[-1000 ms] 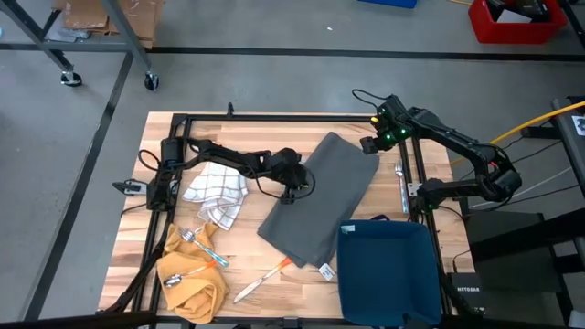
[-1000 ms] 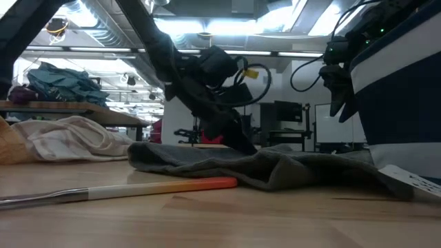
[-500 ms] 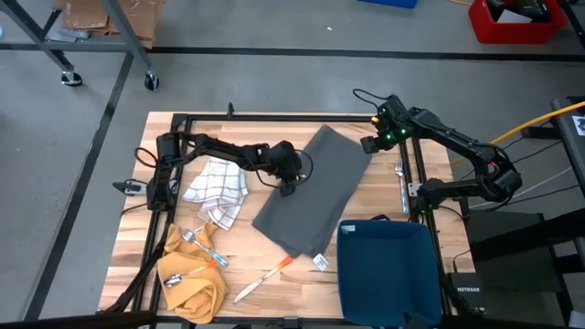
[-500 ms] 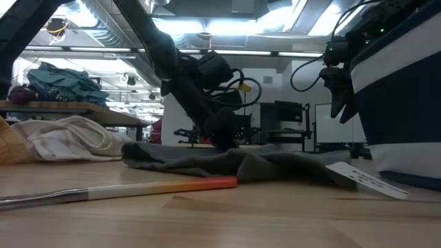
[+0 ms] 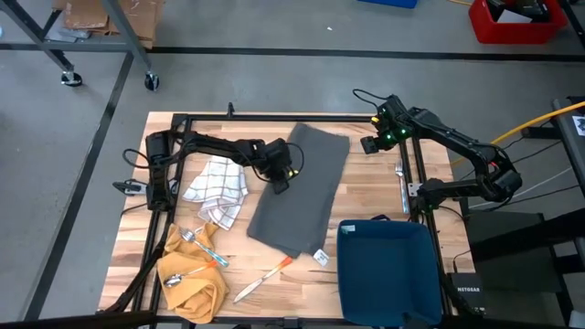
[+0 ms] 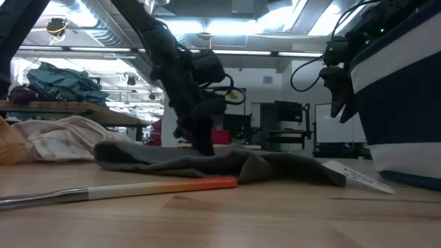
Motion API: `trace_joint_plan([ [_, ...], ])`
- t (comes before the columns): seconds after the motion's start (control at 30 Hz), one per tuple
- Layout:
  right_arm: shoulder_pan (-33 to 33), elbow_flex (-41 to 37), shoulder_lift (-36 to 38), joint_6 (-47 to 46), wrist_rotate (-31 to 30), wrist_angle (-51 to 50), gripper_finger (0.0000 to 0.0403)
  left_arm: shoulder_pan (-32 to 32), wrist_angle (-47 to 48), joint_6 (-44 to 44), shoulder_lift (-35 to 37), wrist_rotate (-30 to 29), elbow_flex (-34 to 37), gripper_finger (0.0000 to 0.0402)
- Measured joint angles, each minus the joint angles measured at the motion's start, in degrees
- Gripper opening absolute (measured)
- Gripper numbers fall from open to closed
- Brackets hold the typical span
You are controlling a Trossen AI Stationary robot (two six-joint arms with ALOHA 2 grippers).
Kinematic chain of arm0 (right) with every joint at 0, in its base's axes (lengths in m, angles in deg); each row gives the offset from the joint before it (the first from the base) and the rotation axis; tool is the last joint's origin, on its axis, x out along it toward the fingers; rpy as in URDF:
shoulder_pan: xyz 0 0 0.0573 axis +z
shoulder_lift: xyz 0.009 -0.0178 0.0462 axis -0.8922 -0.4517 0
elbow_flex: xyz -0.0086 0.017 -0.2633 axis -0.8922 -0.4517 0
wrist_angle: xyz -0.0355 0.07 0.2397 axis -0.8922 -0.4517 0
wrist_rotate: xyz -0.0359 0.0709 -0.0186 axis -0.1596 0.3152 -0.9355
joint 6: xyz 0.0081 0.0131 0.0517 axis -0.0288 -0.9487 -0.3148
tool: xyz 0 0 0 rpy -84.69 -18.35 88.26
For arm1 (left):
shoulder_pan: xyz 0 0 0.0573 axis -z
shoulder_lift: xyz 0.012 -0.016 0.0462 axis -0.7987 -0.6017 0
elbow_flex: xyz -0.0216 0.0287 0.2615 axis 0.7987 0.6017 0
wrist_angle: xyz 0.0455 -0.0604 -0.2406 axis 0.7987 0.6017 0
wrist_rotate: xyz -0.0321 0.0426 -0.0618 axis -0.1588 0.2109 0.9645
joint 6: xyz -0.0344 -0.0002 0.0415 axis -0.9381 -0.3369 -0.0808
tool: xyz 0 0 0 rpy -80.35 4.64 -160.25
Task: Fold towel
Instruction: Fold the grey towel
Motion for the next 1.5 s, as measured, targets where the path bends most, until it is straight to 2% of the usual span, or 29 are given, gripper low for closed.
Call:
trace_joint_plan([
  [0.07, 0.0, 0.0, 0.0, 0.3, 2.0, 0.0, 0.0162, 0.0, 2.5, 1.1, 1.4, -0.1, 0.2, 0.0001],
  [0.2, 0.0, 0.0, 0.0, 2.3, 7.2, 0.0, 0.0162, 0.0, 4.0, 9.1, 4.7, -0.3, 0.4, 0.0001],
  [0.43, 1.1, 0.0, 0.0, 2.9, 21.0, 1.6, 0.0162, 1.2, 3.1, 18.6, 13.2, 0.0, 0.2, 0.0001],
  [0.63, 10.2, 0.0, 0.7, 2.6, 22.2, 7.6, 0.0162, 3.7, 4.8, 20.1, 20.7, 0.1, 0.2, 0.0001],
  [0.77, 19.5, 0.0, 0.7, 0.1, 20.7, 13.8, 0.0162, 5.7, 7.7, 18.9, 25.0, 0.2, 0.1, 0.0001],
  [1.07, 41.0, 0.0, 0.6, -2.6, 9.4, 27.9, 0.0162, 12.7, 19.9, 18.8, 28.2, 0.2, 0.1, 0.0001],
  [1.17, 46.5, 0.0, 0.5, -3.1, 6.7, 32.1, 0.0162, 15.3, 20.8, 18.6, 28.2, 0.2, 0.1, 0.0002],
  [1.3, 52.7, 0.0, 0.5, -3.1, 2.7, 37.8, 0.0163, 18.5, 19.8, 13.3, 28.2, 0.2, 0.1, 0.0003],
  [1.4, 56.5, 0.0, 0.2, -3.1, -2.6, 41.7, 0.0169, 20.5, 19.9, 11.0, 28.2, 0.3, 0.1, 0.0022],
  [1.5, 59.2, 0.1, -1.2, -3.0, -6.1, 44.4, 0.0183, 22.2, 19.8, 10.4, 28.2, 0.2, 0.1, 0.0060],
])
